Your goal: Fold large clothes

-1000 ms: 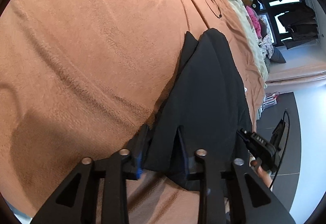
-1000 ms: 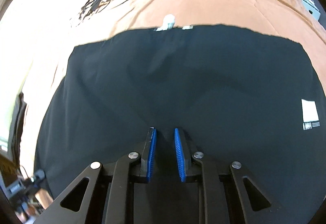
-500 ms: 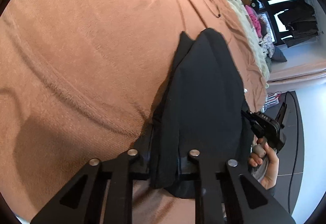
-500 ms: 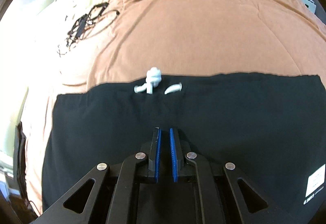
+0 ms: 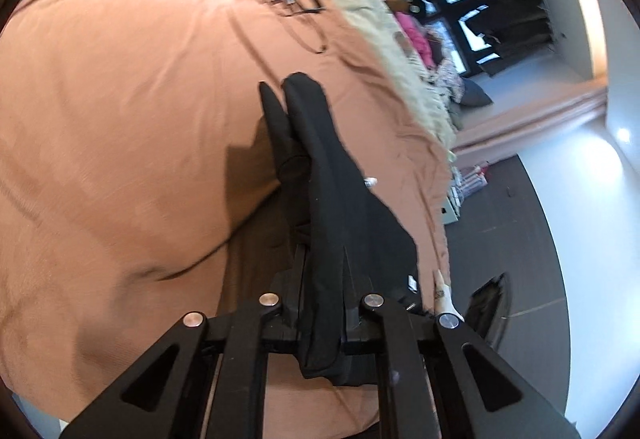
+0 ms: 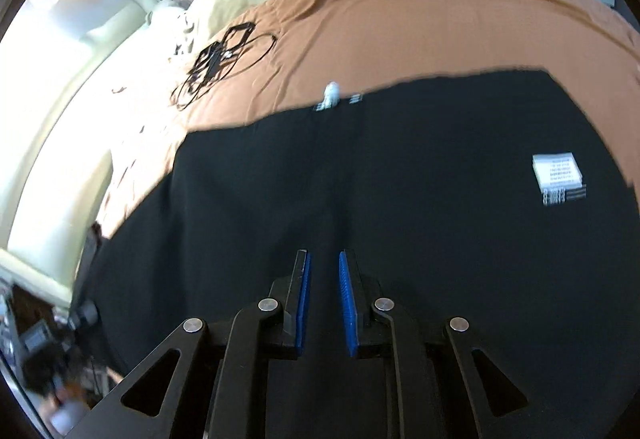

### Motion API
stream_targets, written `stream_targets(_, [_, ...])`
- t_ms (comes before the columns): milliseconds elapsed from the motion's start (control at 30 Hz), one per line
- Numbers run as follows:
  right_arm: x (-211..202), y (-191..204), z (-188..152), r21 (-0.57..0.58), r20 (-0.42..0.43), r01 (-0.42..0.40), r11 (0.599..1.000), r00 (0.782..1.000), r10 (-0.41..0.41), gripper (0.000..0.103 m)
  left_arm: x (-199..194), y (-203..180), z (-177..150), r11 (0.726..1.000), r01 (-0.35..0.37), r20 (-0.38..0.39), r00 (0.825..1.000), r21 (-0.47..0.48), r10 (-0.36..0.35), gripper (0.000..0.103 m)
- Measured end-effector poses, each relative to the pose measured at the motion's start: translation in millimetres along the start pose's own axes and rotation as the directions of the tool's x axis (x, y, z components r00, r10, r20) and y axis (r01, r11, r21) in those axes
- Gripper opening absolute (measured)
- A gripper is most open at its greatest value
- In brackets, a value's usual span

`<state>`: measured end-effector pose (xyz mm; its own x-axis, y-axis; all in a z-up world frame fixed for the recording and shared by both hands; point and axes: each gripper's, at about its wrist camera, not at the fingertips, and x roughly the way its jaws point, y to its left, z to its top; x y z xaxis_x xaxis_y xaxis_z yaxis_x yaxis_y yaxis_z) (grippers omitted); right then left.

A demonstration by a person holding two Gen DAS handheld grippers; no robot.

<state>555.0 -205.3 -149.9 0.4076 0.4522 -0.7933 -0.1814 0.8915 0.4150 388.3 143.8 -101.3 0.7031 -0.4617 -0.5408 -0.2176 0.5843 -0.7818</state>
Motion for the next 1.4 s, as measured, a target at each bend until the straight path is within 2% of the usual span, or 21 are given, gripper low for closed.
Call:
stream_targets(333, [10.3, 14.6, -77.4, 0.011, -0.086, -0.090, 0.996, 0.992, 0.091, 0.016, 2.2, -72.3, -2.6, 0.990, 0.035, -0.016, 0.999, 0.138, -0.034, 0.012])
stream_targets(467, [18.4, 17.1, -95.0, 0.011, -0.099, -0.066, 0.998, 0.993, 0.067, 0.014, 14.6, -101.8, -10.4, 0.980, 0.040, -0.039, 0.999, 0.196, -0.033, 0.012])
stream_targets(633, [9.0, 3.5, -100.0, 0.075, -0.118, -0.105, 0.992, 0.987, 0.114, 0.014, 26.6, -142.3, -24.3, 0.961, 0.061, -0.072, 0.997, 0.271, -0.043, 0.012])
stream_targets(767, [-28.6, -7.3, -91.6, 0.101, -0.033, -0.140, 0.985, 0.989, 0.144, 0.014, 39.0, -171.9, -32.6, 0.944, 0.065, -0.098, 0.995, 0.325, -0.035, 0.012])
stream_targets(900, [-83.1, -34.2, -86.7, 0.134, 0.079, -0.165, 0.977, 0.985, 0.156, 0.032, 58.2, -199.7, -47.5, 0.923, 0.069, -0.131, 0.991, 0.377, -0.020, 0.012])
stream_targets(1100, [-147.7, -84.5, -85.4, 0.203, 0.217, -0.173, 0.964, 0.968, 0.128, 0.036, 95.4, -231.2, -76.5, 0.896, 0.080, -0.199, 0.980, 0.437, 0.010, 0.012])
stream_targets(1233, [-172.4, -122.2, -93.4, 0.270, 0.277, -0.167, 0.948, 0.957, 0.089, 0.036, 127.5, -251.3, -102.5, 0.869, 0.085, -0.253, 0.966, 0.487, 0.047, 0.012])
stream_targets(1333, [-176.6, -144.5, -100.5, 0.319, 0.287, -0.161, 0.934, 0.956, 0.067, 0.036, 154.2, -264.0, -126.5, 0.847, 0.086, -0.298, 0.950, 0.525, 0.089, 0.013])
stream_targets(1400, [-175.9, -162.2, -100.4, 0.350, 0.279, -0.164, 0.922, 0.958, 0.065, 0.036, 173.6, -269.2, -142.2, 0.827, 0.070, -0.323, 0.936, 0.558, 0.138, 0.019])
